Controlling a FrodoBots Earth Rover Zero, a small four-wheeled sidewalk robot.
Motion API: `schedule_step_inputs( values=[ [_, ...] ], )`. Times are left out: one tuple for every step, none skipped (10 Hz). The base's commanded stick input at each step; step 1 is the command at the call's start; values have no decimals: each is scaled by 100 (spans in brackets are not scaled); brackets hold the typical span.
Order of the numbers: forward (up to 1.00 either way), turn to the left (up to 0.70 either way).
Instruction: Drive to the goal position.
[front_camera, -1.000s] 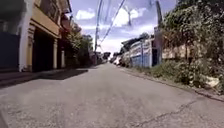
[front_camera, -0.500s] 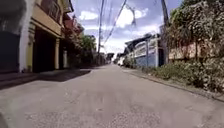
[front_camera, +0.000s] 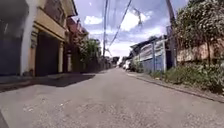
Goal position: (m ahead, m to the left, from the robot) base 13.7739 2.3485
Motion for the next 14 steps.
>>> schedule_step_inputs(
  values=[
    [70,9],
    [70,9],
    [70,9],
    [70,9],
    [70,9],
    [70,9],
    [70,9],
    [70,9],
    [70,10],
    [70,10],
    [70,10],
    [70,10],
    [70,10],
    [70,10]
  ],
)
